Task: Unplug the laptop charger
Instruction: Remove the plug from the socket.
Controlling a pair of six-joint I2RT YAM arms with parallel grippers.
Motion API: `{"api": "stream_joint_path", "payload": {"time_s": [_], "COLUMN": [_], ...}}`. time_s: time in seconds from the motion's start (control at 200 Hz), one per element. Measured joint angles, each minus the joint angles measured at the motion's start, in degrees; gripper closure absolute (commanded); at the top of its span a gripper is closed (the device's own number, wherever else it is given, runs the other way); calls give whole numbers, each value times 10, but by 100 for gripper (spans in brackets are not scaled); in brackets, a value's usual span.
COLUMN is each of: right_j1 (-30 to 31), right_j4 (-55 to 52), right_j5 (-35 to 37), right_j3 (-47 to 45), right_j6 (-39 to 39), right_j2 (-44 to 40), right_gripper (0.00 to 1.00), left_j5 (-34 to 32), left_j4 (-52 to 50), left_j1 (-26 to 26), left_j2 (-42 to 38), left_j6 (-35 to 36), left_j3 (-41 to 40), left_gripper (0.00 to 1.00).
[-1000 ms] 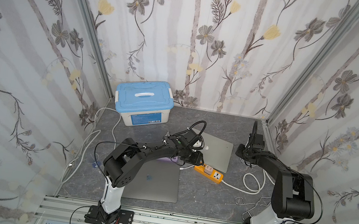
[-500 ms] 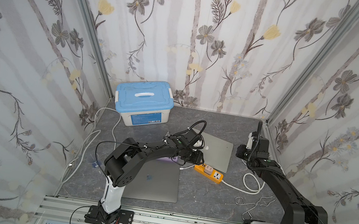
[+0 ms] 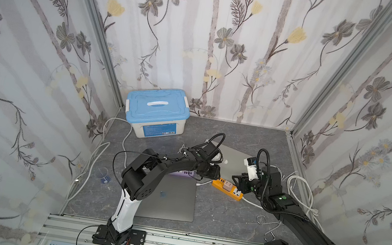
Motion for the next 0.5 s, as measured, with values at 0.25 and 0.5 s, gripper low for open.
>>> {"api": "stream_joint_path", "payload": {"time_s": [0.25, 0.5], "right_j1": [45, 72], "right_j4": [-31, -91], "right_j5": [6, 64], "right_j3": [53, 100], "right_j6": [-62, -130], "right_j2": [38, 96], "right_gripper": [42, 46], "left_j5": [3, 14], "left_j4": [-3, -2], "left_j1": [0, 0], "left_j2": [2, 2], "left_j6": [-1, -10], "left_j3": [-12, -22], "left_gripper": [48, 48]}}
